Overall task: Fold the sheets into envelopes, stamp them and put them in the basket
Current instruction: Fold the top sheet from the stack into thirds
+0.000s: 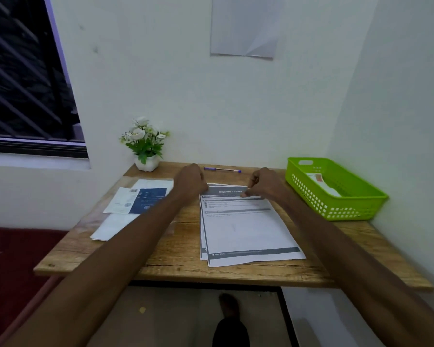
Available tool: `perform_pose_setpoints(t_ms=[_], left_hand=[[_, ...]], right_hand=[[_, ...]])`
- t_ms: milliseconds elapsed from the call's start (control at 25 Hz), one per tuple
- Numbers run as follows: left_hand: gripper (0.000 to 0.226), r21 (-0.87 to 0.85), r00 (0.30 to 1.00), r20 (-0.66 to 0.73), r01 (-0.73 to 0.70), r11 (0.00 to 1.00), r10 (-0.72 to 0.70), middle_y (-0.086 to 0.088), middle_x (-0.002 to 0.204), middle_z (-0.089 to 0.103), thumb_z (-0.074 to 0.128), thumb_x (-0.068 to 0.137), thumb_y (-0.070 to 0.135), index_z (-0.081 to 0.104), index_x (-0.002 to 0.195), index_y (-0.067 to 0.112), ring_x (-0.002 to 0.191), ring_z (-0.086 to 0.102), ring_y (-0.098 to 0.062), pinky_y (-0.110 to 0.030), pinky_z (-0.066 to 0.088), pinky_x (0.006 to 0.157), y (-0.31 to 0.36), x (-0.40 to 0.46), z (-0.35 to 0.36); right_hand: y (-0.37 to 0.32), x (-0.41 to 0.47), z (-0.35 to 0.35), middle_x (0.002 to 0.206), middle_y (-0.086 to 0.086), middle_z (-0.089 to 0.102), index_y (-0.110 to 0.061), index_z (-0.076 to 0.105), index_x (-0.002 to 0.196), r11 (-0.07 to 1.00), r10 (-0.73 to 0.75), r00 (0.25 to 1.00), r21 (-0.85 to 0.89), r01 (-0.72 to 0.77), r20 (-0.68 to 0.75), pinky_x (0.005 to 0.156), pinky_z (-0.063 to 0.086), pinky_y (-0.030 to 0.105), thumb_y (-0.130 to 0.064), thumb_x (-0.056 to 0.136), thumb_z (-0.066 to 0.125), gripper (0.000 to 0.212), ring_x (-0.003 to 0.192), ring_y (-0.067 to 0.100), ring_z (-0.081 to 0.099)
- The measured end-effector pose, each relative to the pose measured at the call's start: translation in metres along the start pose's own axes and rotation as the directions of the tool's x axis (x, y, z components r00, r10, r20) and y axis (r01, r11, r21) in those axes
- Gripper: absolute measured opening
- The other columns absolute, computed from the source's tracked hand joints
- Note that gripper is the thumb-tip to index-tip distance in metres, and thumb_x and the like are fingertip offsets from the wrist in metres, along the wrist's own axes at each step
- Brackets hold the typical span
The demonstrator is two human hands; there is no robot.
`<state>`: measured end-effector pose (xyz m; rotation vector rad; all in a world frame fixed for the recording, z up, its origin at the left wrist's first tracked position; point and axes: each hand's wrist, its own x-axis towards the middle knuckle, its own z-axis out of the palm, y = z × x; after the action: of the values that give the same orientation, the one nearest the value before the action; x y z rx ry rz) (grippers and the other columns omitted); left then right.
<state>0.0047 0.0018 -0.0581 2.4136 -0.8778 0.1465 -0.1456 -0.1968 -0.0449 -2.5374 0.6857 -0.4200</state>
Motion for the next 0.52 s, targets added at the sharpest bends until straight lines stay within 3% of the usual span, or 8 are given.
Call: perform_pose_setpoints(t_ms=[160, 360, 520], left_hand=[[0.033, -0.081, 1.000, 0.015, -0.024, 0.996, 0.025, 0.001, 0.086, 0.068, 0.091, 0.070, 0.037, 0.070, 0.082, 0.015, 0.085, 0.064, -0.019, -0.035, 0.053, 0.070, -0.006, -0.002, 0.009], [0.053, -0.139, 0.995, 0.096, 0.030, 0.990, -0.016, 0.000, 0.089, 0.070, 0.096, 0.058, 0.050, 0.072, 0.086, 0.012, 0.087, 0.066, -0.018, -0.044, 0.059, 0.080, -0.009, 0.004, 0.012], [0.078, -0.062, 0.985, 0.173, 0.009, 0.998, 0.002, 0.006, 0.105, 0.063, 0.089, 0.052, 0.070, 0.068, 0.107, 0.019, 0.100, 0.059, -0.016, -0.040, 0.056, 0.084, -0.014, 0.006, 0.016]], right_hand=[[0.013, 0.003, 0.013, 0.059, -0.004, 0.066, -0.008, 0.072, 0.074, 0.994, 0.009, 0.999, 0.107, -0.012, 0.032, 0.048, 0.043, 0.024, -0.035, 0.053, 0.099, 0.043, 0.046, 0.006, 0.054], [0.030, 0.007, 0.024, 0.052, -0.010, 0.065, -0.009, 0.073, 0.065, 0.974, 0.001, 1.000, 0.227, 0.002, -0.012, 0.049, 0.039, 0.022, -0.039, 0.051, 0.100, 0.043, 0.046, -0.003, 0.052], [0.038, 0.009, 0.030, 0.055, -0.011, 0.068, -0.013, 0.071, 0.063, 0.959, 0.038, 0.997, 0.282, -0.017, -0.070, 0.050, 0.040, 0.017, -0.045, 0.043, 0.101, 0.048, 0.050, -0.006, 0.055]])
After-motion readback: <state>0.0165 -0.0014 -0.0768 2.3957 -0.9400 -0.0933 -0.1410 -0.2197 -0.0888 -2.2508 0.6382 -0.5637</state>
